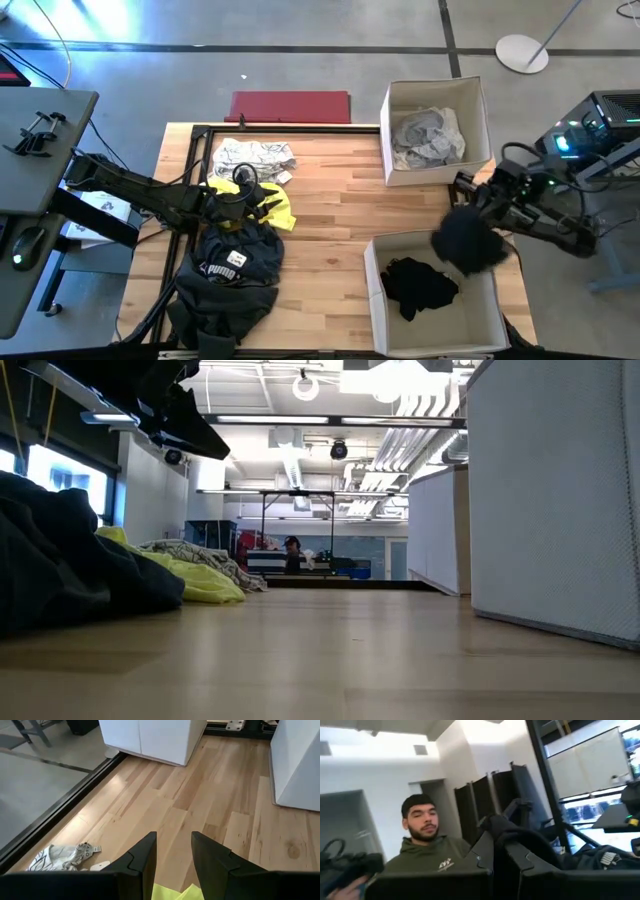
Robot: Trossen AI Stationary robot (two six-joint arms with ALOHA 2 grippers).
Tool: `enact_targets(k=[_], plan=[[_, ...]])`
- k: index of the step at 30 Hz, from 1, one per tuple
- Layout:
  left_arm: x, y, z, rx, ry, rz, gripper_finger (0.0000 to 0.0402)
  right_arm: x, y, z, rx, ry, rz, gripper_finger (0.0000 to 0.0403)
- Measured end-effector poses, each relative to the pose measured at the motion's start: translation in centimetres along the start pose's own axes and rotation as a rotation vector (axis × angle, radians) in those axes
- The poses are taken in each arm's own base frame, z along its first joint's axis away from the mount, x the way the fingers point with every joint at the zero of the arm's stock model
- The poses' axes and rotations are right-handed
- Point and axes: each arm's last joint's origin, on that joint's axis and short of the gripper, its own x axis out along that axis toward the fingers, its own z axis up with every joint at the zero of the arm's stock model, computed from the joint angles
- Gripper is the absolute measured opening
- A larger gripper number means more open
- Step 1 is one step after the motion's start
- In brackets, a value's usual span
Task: Sort clothes
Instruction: Put the black underwear in the bottom white bin
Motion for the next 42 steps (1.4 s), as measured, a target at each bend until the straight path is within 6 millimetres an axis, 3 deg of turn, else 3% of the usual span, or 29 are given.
enact_targets(k=[6,11,14,18,23,28,35,39,42], plan=[[0.0,0.0,0.0,0.000,-0.001,0.004,0.0111,3.5,-2.1,-0.2,0.057,0.079,0.104,0.0000],[0.0,0.0,0.0,0.001,-0.001,0.005,0.0111,7.6,-2.3,-1.0,0.162,0.230,0.126,0.0000],[0.0,0.0,0.0,0.009,0.000,0.003,0.0111,9.5,-1.6,-2.0,0.241,0.387,-0.017,0.0000],[0.0,0.0,0.0,0.011,0.001,0.002,0.0111,10.6,-0.6,-3.8,0.361,0.611,-0.387,0.0000],[0.0,0.0,0.0,0.029,0.002,0.000,0.0111,11.0,-0.2,-7.8,0.606,0.831,-0.749,0.0001],[0.0,0.0,0.0,0.053,0.001,-0.001,0.0111,13.2,0.2,-12.6,0.884,0.960,-0.766,0.0009],[0.0,0.0,0.0,0.071,0.000,-0.001,0.0110,15.8,0.2,-18.4,0.890,1.148,-0.824,0.0011],[0.0,0.0,0.0,0.090,0.000,-0.001,0.0110,15.4,-0.6,-21.7,0.911,1.284,-1.027,0.0012],[0.0,0.0,0.0,0.106,0.000,-0.001,0.0110,14.6,-1.2,-23.0,1.016,1.413,-1.165,0.0024]])
